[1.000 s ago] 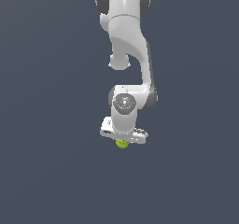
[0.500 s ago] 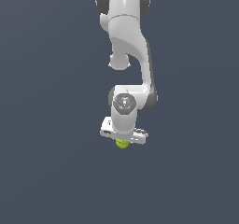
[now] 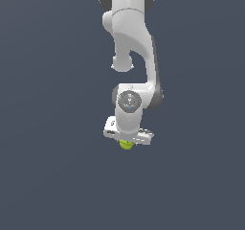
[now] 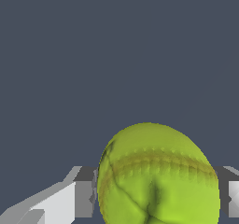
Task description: Pick up the object and move it to a goal position.
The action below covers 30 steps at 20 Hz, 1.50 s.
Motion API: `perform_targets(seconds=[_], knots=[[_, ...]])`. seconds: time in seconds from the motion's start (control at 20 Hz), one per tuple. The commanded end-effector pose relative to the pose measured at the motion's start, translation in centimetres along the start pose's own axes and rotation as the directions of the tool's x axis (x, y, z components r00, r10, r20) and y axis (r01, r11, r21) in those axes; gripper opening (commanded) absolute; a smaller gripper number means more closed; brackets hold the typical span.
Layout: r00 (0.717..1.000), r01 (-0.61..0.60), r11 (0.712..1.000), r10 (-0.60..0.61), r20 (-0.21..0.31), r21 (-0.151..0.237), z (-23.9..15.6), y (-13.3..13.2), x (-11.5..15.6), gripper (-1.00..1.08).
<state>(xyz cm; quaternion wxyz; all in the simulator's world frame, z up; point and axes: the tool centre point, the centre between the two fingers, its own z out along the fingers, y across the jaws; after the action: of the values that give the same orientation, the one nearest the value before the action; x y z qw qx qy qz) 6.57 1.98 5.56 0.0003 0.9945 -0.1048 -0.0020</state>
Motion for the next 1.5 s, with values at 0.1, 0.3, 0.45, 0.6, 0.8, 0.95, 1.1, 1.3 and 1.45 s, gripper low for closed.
perform_targets(seconds=[0.1, 0.3, 0.45, 0.6, 0.8, 0.95, 1.1, 1.3, 1.45], knots=[[1.000, 0.000, 1.000, 0.000, -0.003, 0.001, -2.2, -0.5, -0.9, -1.00], [1.000, 0.000, 1.000, 0.000, -0.003, 0.001, -5.0, -1.1, -2.1, -1.00], [1.000, 0.000, 1.000, 0.000, -0.003, 0.001, -7.6, -1.6, -3.3, -1.00], [1.000, 0.000, 1.000, 0.000, -0.003, 0.001, -10.5, -2.2, -4.5, -1.00], [1.000, 0.000, 1.000, 0.000, -0.003, 0.001, -14.6, -3.1, -6.3, -1.00], [1.000, 0.000, 1.000, 0.000, -0.004, 0.001, -17.5, -3.7, -7.5, -1.00], [1.000, 0.000, 1.000, 0.000, -0.004, 0.000, -20.1, -4.3, -8.6, -1.00], [1.000, 0.000, 1.000, 0.000, -0.004, 0.000, -23.0, -4.9, -9.7, -1.00], [1.000, 0.000, 1.000, 0.000, -0.004, 0.000, -24.6, -5.3, -10.3, -1.00]])
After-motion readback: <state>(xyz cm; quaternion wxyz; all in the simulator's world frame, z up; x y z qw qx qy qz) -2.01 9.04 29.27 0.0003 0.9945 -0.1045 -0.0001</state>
